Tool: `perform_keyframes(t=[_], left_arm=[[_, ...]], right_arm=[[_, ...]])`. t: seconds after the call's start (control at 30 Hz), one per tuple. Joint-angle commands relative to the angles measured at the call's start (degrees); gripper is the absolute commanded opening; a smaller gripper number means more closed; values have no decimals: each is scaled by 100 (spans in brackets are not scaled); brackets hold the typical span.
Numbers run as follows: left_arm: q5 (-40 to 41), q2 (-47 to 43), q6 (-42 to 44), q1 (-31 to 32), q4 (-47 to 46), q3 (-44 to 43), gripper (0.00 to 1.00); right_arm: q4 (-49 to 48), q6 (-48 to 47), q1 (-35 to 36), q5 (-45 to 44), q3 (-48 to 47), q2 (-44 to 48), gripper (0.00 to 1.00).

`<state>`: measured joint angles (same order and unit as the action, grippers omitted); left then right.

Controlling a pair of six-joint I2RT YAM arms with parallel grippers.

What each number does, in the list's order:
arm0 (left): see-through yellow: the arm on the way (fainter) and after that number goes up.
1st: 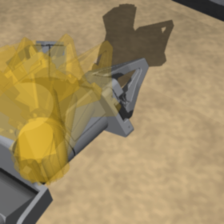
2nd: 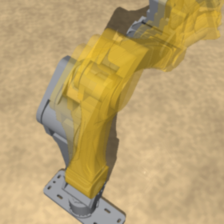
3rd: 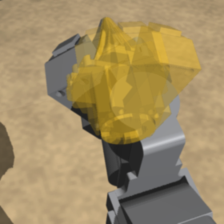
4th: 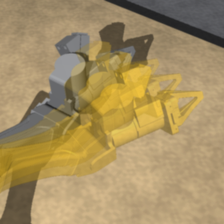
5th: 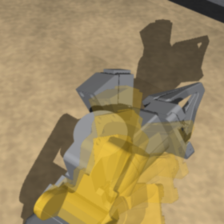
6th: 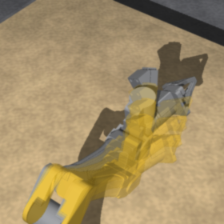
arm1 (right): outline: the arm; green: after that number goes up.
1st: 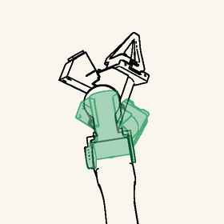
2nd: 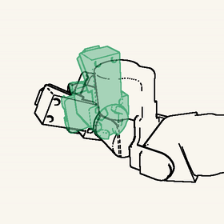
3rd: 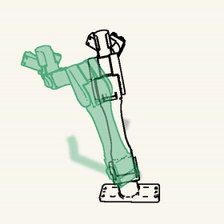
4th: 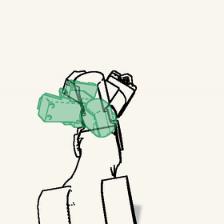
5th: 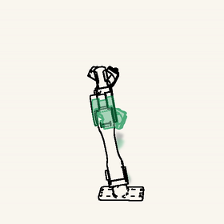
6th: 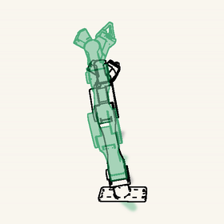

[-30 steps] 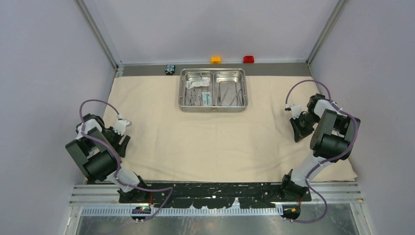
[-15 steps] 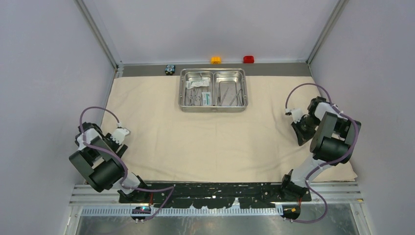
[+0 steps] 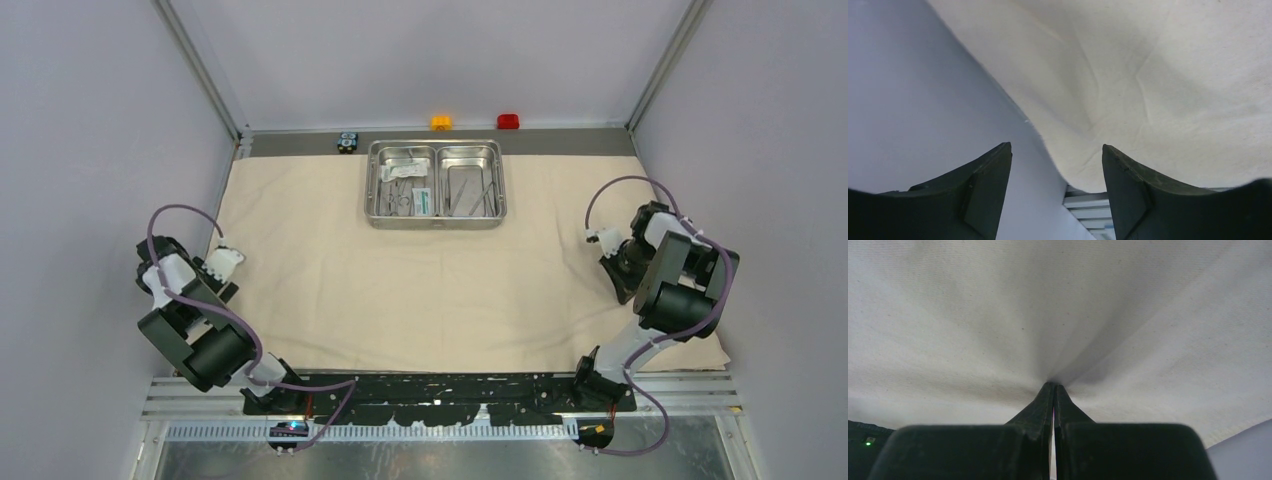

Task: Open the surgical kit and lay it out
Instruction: Smooth out the surgical kit at the center of the board, then move the container from the surgical kit.

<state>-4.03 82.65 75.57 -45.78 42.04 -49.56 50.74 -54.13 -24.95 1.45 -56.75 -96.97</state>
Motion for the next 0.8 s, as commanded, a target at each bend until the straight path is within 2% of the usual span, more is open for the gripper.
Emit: perform_keyframes(t=[0.0,0.17,0.3,0.4,0.5,0.63,0.77], left_arm=[[-329,-52,-25,-54,358,-749,69],[-1680,-116,-691,-8,1437,-1522,76],[-2744,-240,-1735,364,1698,-1858,86],[-3180,-390,-2867,1092,1280,-1905,91],[-3252,-538,-4061,2040,359,-1833,92],[-3163,-420,-5559,3100,-1031,-1921,92],[-2679,245,-6531,3949,-1536,-2488,92]], right_arm=[[229,78,-73,210,-257,471,6],[488,662,-65,1268,-704,1011,17],[397,1445,9,2207,-1078,1373,39],[-109,2343,388,2472,-1241,1635,50],[-855,3078,1339,2195,-1274,1834,56],[-1746,3841,2405,1708,-1437,1703,56],[-2261,4564,2963,1473,-1876,1180,56]])
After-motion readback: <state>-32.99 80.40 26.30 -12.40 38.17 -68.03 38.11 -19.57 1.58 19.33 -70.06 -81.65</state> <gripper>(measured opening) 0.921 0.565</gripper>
